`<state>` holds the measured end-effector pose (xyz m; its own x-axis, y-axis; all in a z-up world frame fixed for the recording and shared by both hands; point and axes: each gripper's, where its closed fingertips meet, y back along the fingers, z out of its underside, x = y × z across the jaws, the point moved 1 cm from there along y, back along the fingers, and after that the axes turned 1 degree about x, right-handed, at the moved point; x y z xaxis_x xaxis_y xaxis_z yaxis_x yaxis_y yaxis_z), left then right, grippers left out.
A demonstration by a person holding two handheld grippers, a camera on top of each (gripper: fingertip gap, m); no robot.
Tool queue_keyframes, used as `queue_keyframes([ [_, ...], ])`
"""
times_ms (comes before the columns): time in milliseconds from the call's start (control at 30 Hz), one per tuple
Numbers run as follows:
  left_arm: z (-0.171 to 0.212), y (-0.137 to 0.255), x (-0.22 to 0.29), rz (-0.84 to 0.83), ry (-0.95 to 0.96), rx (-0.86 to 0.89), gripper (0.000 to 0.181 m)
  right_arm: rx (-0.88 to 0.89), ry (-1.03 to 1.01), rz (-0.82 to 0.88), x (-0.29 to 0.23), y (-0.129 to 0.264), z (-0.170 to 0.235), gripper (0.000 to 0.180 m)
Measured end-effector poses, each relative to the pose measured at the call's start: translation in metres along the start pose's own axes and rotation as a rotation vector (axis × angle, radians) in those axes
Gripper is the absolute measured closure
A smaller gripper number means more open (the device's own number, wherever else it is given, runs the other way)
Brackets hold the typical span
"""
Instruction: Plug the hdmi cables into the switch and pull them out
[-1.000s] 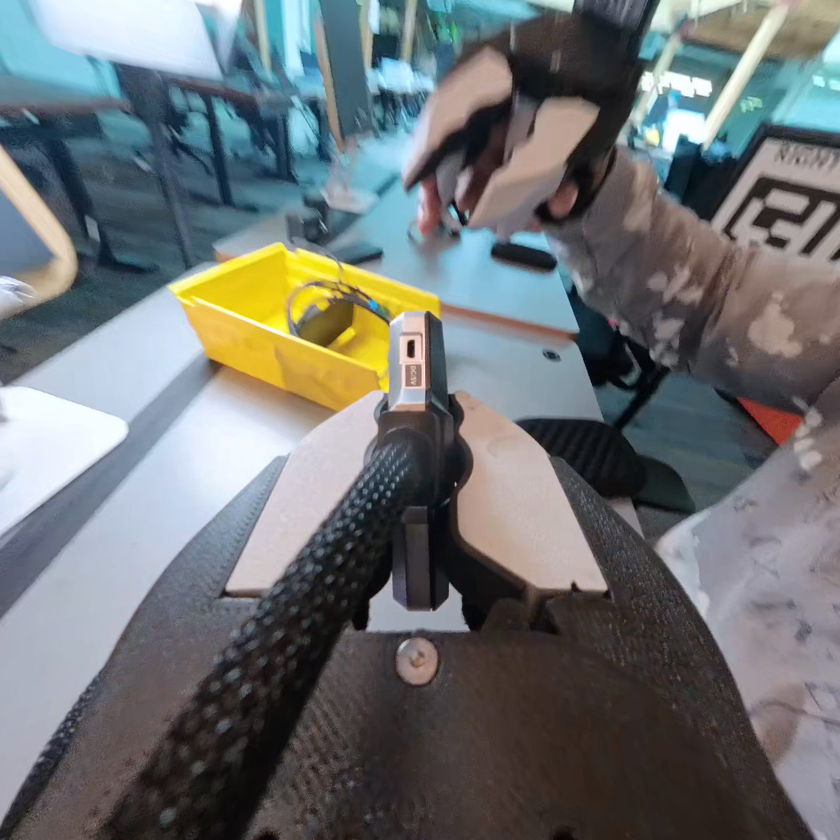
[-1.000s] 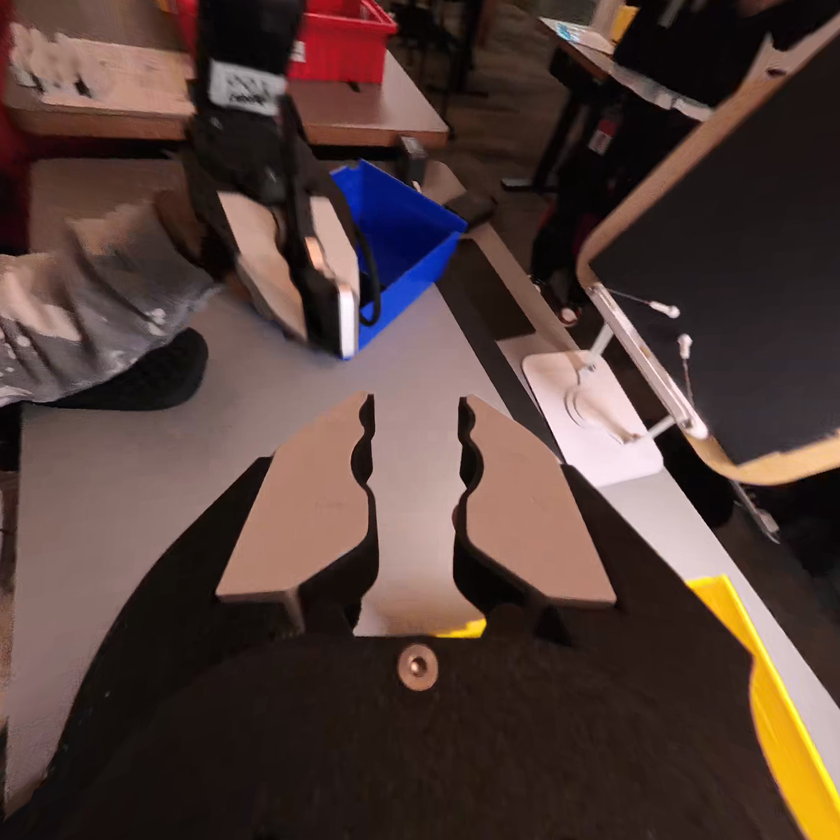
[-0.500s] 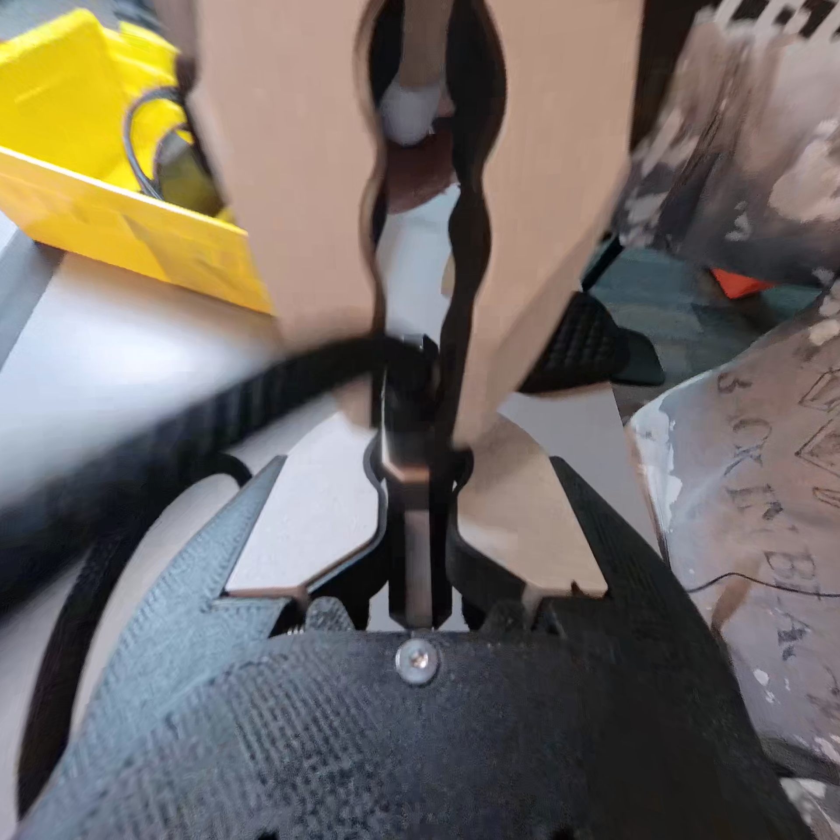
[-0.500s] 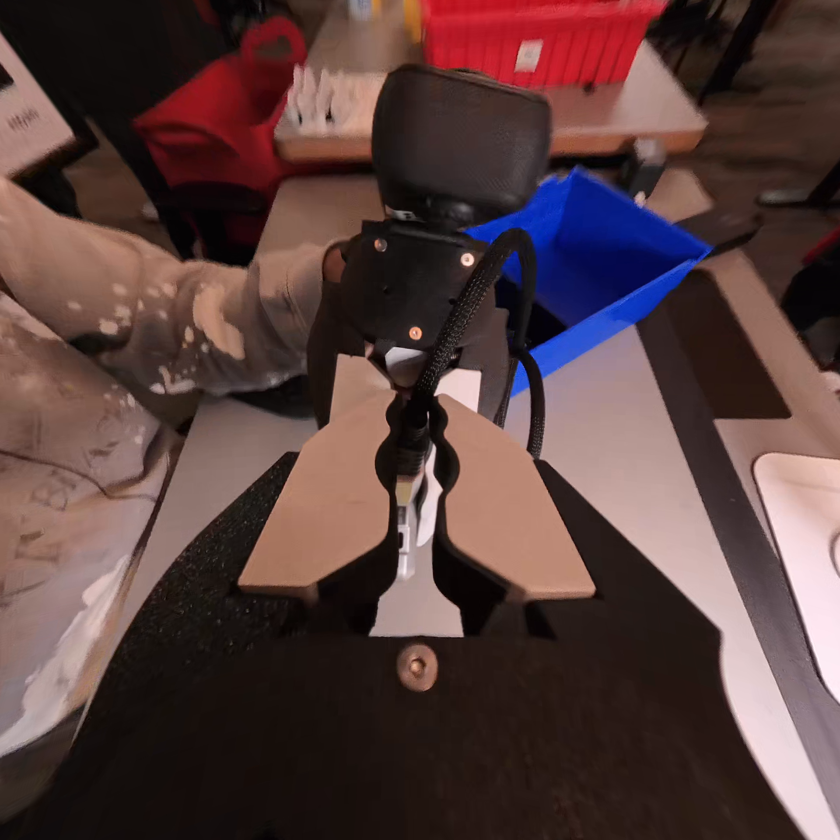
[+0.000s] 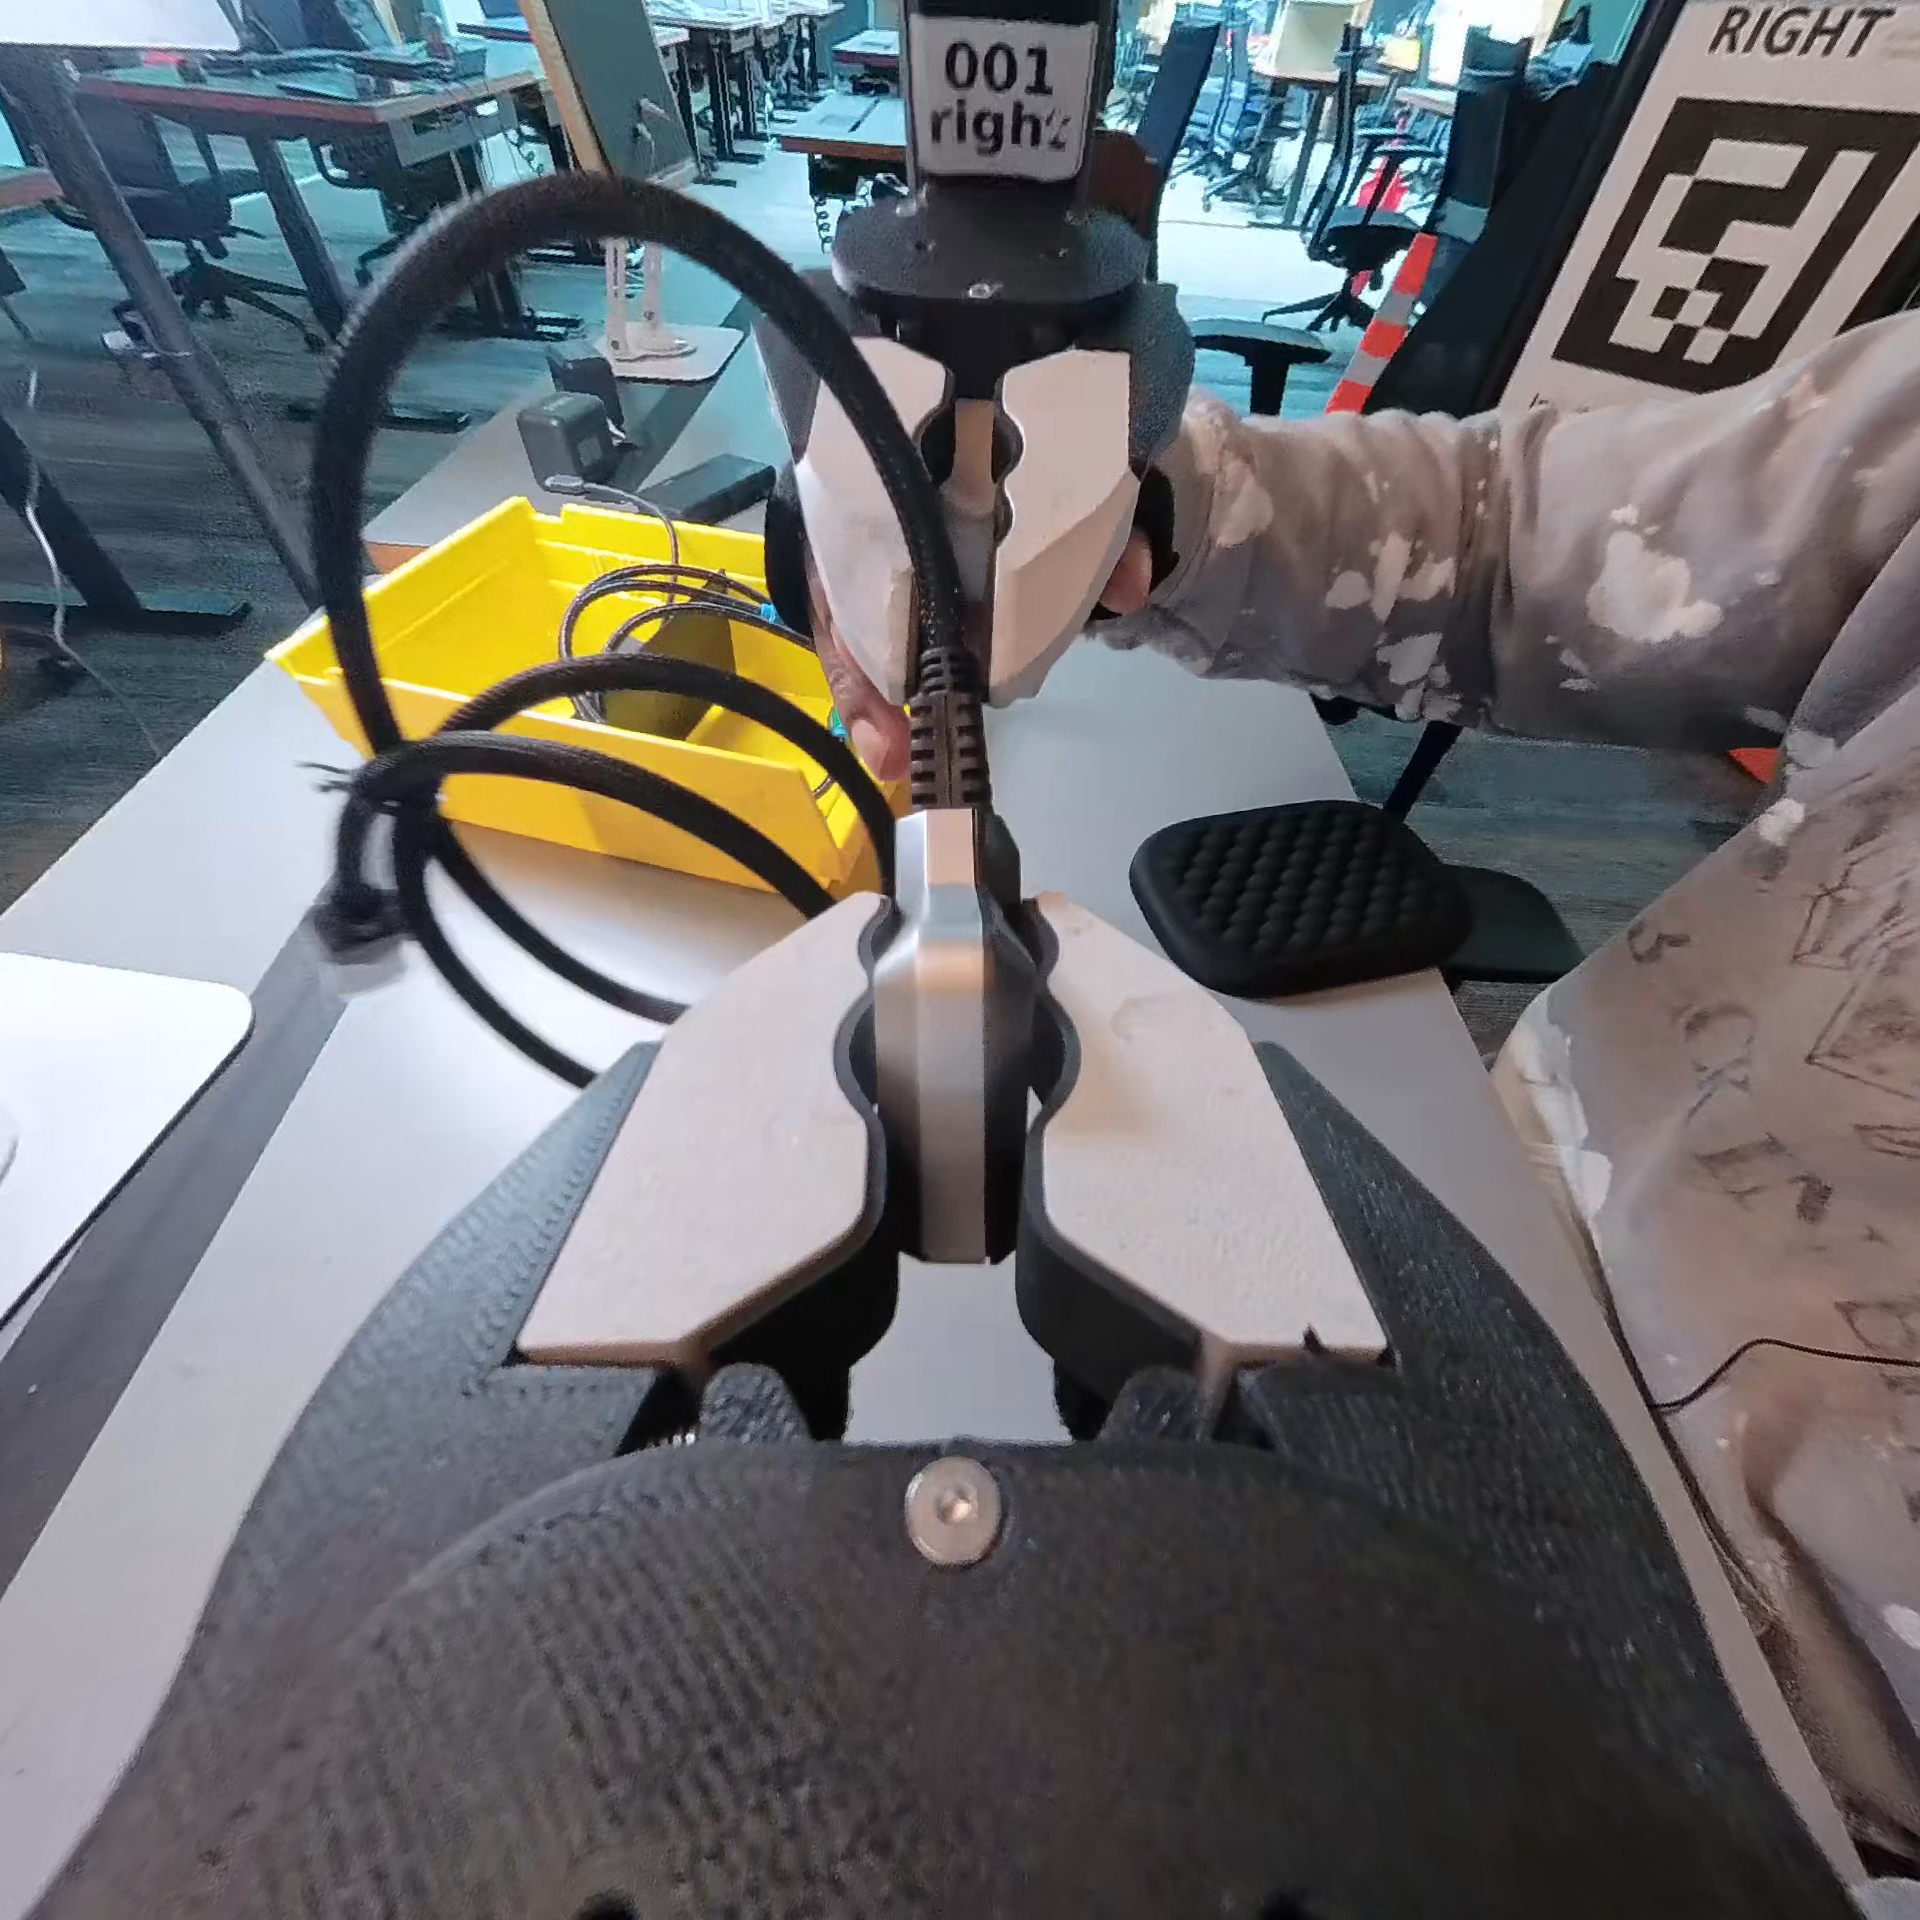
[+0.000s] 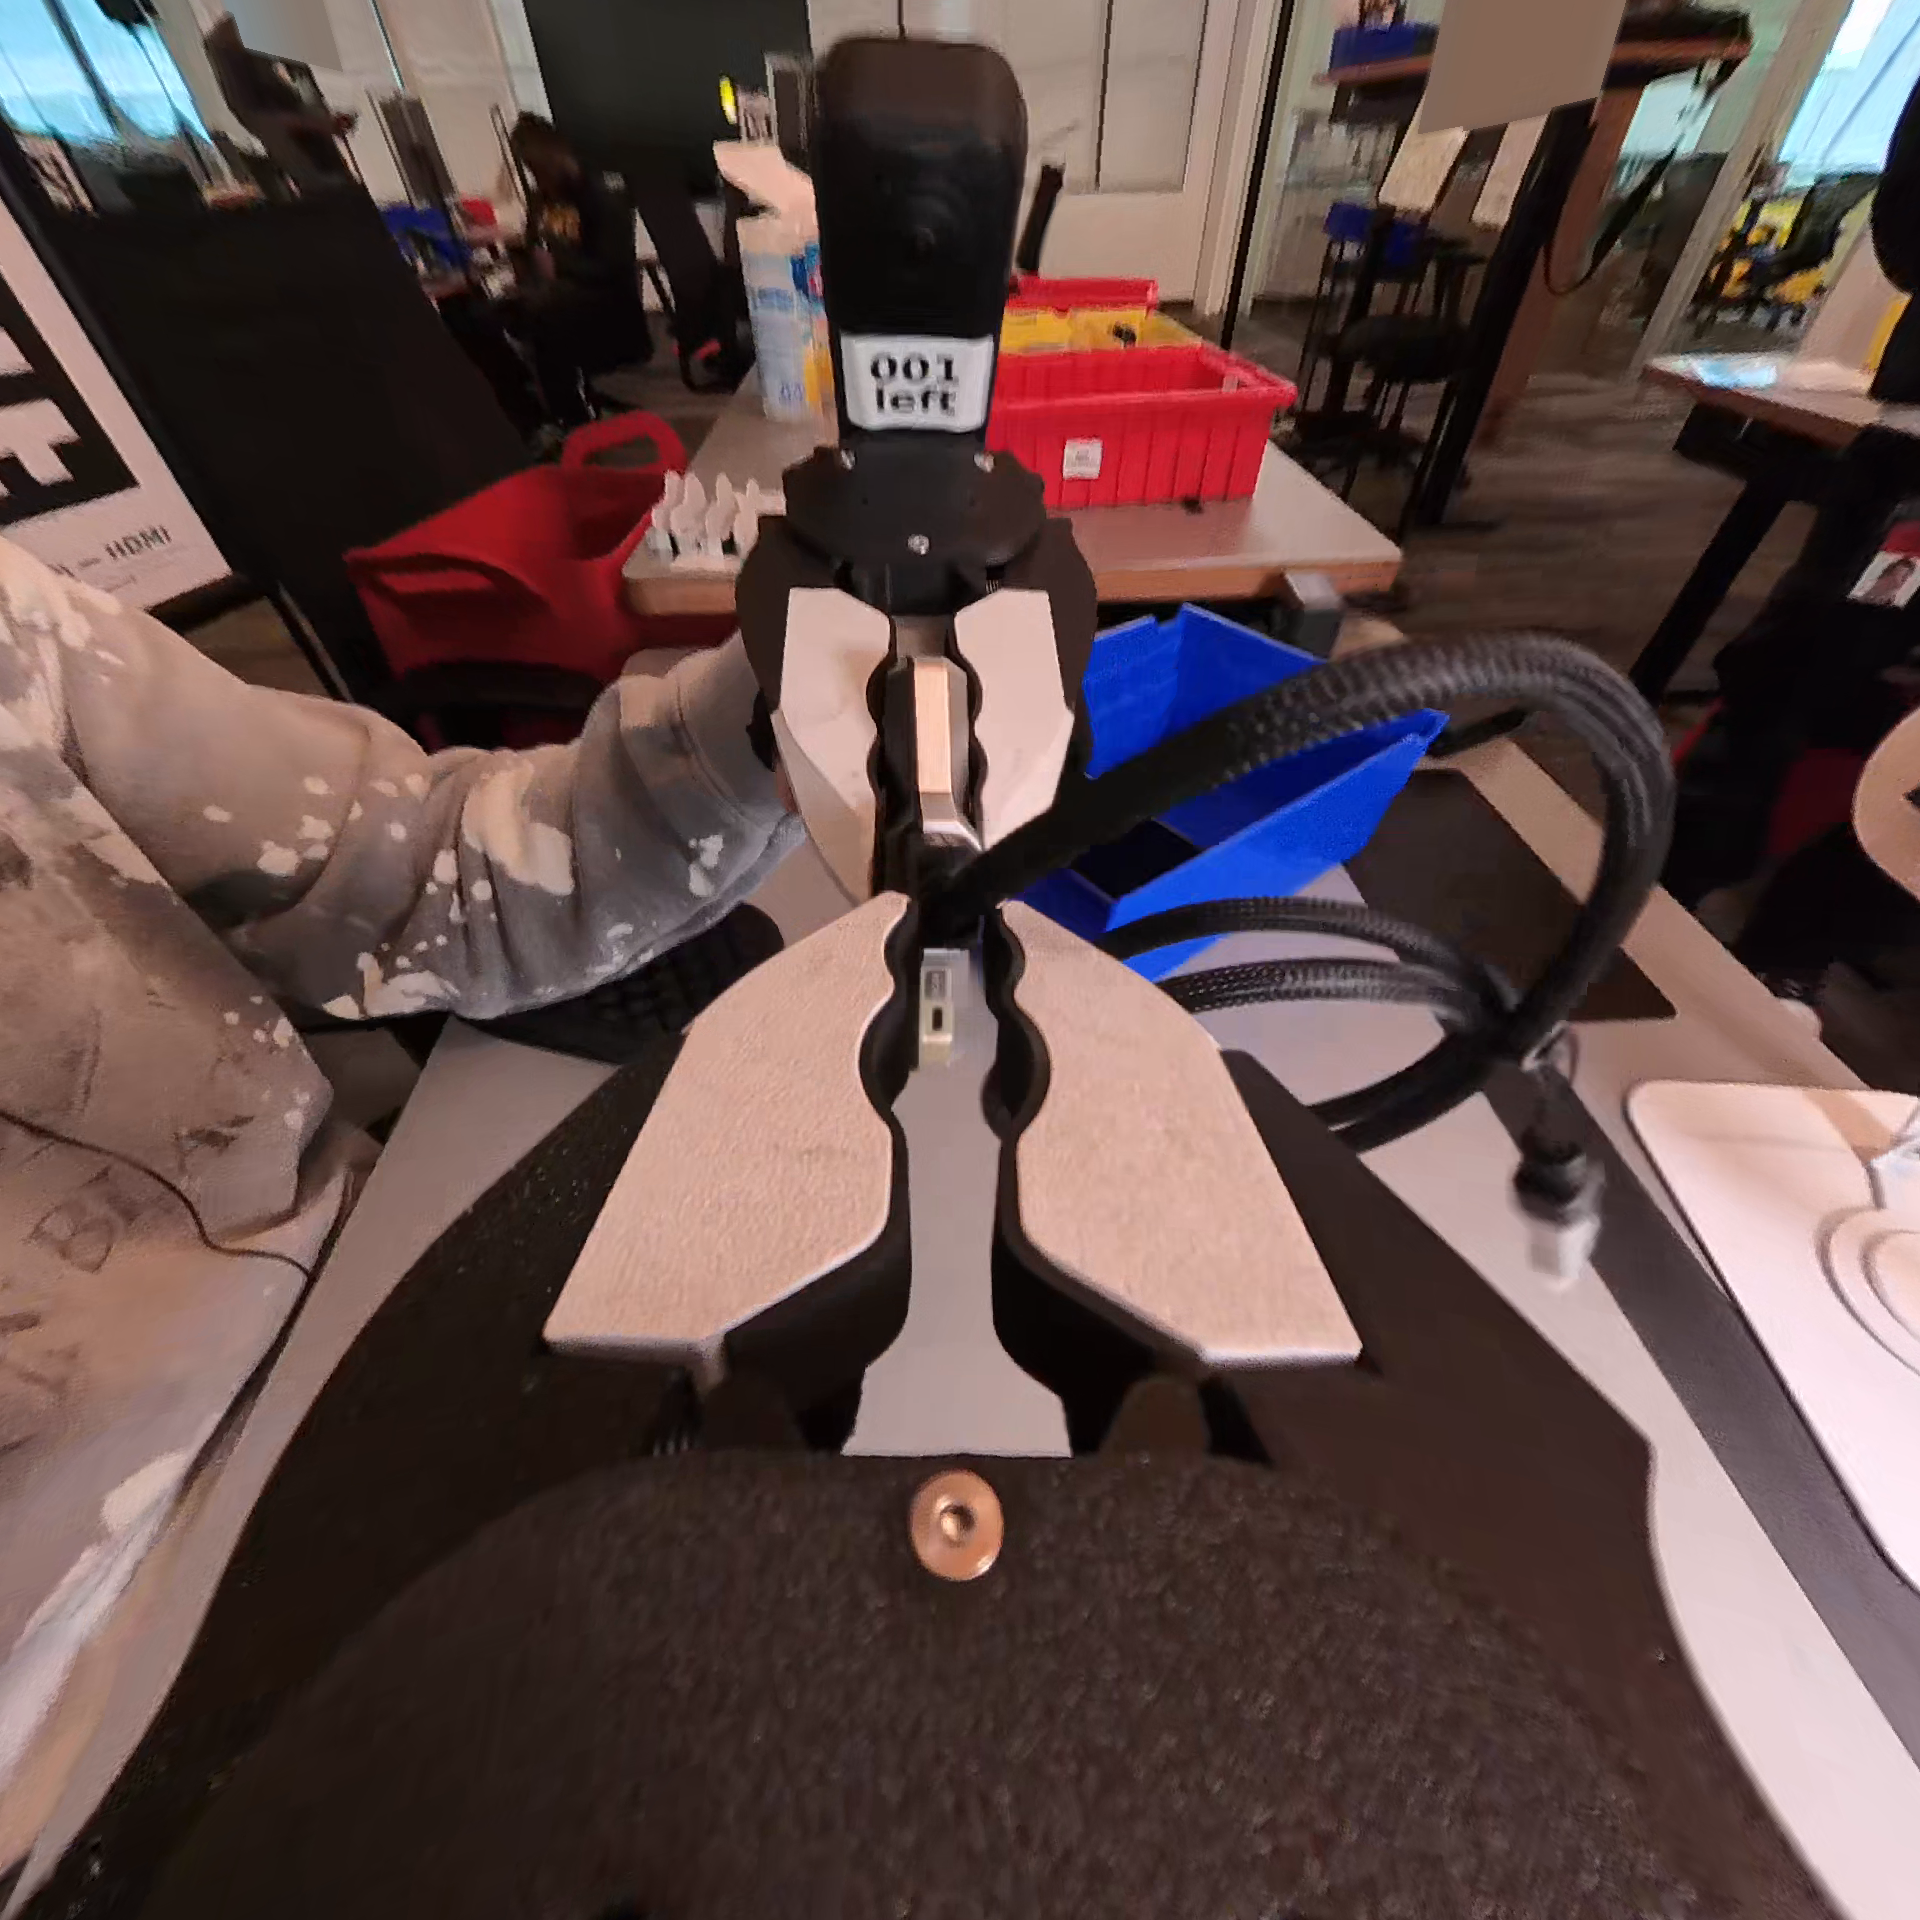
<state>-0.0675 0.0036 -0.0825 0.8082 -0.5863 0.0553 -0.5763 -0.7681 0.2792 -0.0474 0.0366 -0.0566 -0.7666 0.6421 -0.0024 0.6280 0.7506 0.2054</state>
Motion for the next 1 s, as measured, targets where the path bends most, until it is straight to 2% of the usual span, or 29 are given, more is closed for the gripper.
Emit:
queue_keyframes([
  [133,0.004,0.001,0.007,0.028,-0.021,-0.026,0.158,-0.089,0.008,-0.013,-0.008,0.0,0.005,0.17],
  [267,0.0,0.004,0.009,0.027,-0.041,-0.01,0.157,-0.105,0.005,-0.006,-0.011,0.006,-0.001,0.18],
  [367,-0.006,0.01,0.005,-0.004,-0.027,0.034,0.148,-0.091,0.0,0.028,-0.004,0.02,-0.017,0.18],
  [400,-0.007,0.011,0.003,-0.027,-0.022,0.04,0.15,-0.101,0.013,0.049,-0.002,0.025,-0.021,0.18],
  [467,-0.01,0.008,0.001,-0.038,-0.029,0.065,0.179,-0.135,0.014,0.081,0.003,0.03,-0.02,0.18],
  [533,-0.014,-0.002,0.006,0.018,-0.029,0.111,0.18,-0.18,-0.04,0.111,0.012,0.028,-0.002,0.18],
  [633,0.003,-0.015,-0.008,-0.038,-0.005,0.024,0.18,-0.22,-0.112,0.193,0.025,0.03,0.034,0.18],
  [733,-0.001,-0.006,-0.013,-0.068,0.014,0.042,0.18,-0.223,-0.175,0.266,0.028,0.042,0.059,0.18],
  [833,0.002,0.007,-0.026,-0.163,0.011,0.025,0.18,-0.372,-0.185,0.331,0.034,0.049,0.097,0.173],
  [900,0.003,0.018,-0.037,-0.237,0.021,0.027,0.18,-0.45,-0.215,0.299,0.031,0.033,0.115,0.165],
  [1000,0.0,0.034,-0.045,-0.291,0.048,0.06,0.18,-0.505,-0.214,0.154,0.016,-0.019,0.128,0.16],
])
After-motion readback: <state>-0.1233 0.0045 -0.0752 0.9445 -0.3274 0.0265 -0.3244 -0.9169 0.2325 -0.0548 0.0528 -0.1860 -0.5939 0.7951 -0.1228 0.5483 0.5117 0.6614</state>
